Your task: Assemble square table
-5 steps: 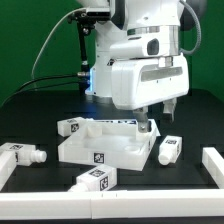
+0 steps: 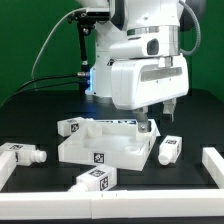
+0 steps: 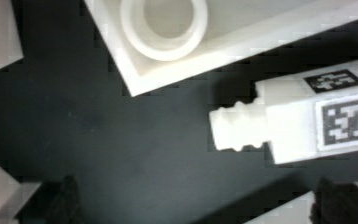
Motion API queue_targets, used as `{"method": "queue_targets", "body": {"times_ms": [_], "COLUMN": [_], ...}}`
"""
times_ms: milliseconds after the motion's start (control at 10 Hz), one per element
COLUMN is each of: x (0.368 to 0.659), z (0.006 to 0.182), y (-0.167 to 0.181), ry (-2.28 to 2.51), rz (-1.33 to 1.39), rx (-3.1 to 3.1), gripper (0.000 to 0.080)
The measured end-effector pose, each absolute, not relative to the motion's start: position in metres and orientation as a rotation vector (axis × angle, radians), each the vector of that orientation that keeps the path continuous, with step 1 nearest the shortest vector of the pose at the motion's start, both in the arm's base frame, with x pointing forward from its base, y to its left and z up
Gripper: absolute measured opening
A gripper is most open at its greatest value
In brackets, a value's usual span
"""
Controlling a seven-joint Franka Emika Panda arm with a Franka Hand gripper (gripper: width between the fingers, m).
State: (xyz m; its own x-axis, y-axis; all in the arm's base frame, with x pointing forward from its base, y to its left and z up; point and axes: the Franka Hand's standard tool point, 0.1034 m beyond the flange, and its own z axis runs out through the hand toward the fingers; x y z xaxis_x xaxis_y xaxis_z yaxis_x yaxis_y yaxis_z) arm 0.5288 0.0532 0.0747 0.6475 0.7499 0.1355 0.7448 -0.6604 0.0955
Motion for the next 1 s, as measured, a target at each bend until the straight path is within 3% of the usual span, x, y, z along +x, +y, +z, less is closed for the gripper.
{"method": "queue_targets", "body": {"times_ms": [300,700,1000], "x": [0.512,0.511,0.501], "z": [0.078,0.076,0.072], "y": [0.083,0.081,0.098], "ry": [0.851,0.81,0.298], "rz": [0.236,0.22,0.122], "rx": [3.017,3.037,3.147], "gripper": [0.065,0.065,0.065]}}
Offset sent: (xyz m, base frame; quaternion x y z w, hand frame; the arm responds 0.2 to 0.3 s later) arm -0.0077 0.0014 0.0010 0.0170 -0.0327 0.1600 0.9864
